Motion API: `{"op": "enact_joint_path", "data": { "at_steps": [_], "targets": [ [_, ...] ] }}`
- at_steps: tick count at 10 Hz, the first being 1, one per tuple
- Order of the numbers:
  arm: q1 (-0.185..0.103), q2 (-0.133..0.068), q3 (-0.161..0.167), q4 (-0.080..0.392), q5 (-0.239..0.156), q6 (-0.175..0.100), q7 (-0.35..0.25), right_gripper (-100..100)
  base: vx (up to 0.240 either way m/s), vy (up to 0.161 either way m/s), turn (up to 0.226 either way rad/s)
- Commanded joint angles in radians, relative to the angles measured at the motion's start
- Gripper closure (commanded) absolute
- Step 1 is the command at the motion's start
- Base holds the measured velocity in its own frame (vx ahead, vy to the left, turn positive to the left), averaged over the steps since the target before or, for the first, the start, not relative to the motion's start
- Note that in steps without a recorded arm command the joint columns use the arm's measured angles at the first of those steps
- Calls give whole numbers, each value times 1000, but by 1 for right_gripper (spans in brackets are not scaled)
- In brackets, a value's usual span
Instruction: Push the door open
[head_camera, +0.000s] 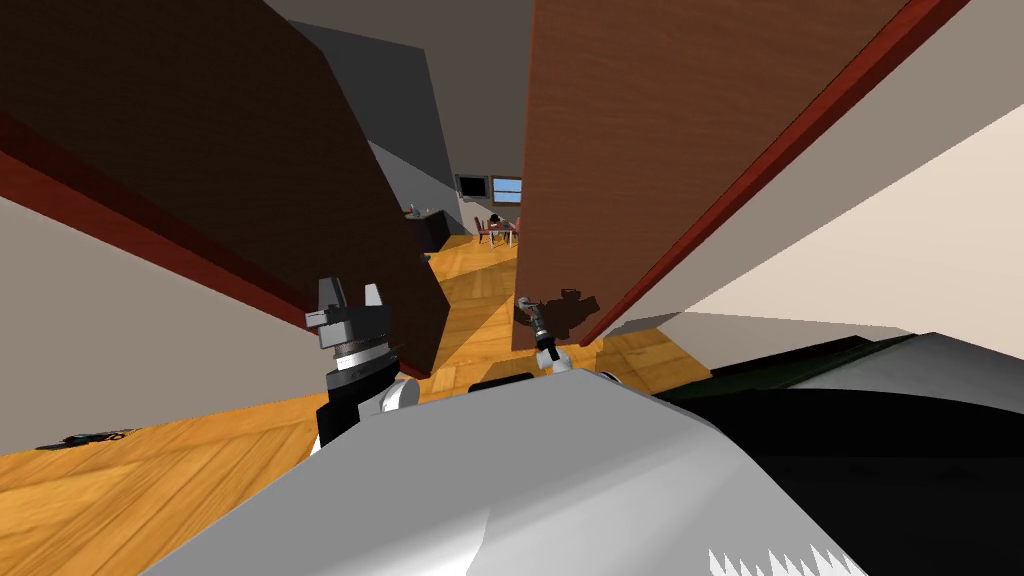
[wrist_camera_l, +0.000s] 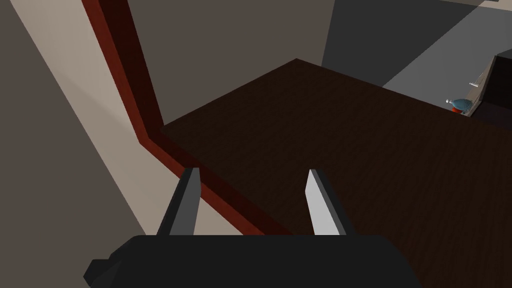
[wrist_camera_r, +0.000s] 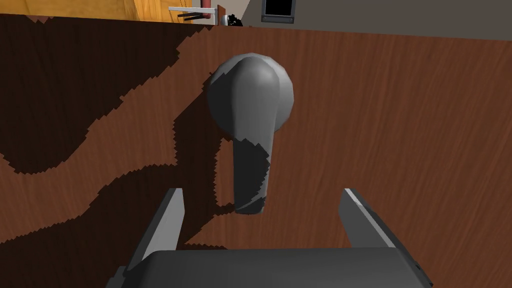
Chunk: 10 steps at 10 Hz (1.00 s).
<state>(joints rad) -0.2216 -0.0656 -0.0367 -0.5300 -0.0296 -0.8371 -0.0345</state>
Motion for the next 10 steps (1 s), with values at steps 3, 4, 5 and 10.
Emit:
{"op": "enact_joint_path", "data": {
  "at_steps": [3, 4, 5, 10],
  "targets": [
    [1, 4, -5, 2, -3, -2, 2, -100, 175, 4, 15],
    [1, 5, -5, 3, -3, -2, 2, -100, 65, 7, 30],
    [0, 5, -5, 3, -3, -3, 2, -100, 29, 3, 1],
    [0, 5, -5, 3, -3, -3, 2, 100, -4, 0, 1]
  ]
}}
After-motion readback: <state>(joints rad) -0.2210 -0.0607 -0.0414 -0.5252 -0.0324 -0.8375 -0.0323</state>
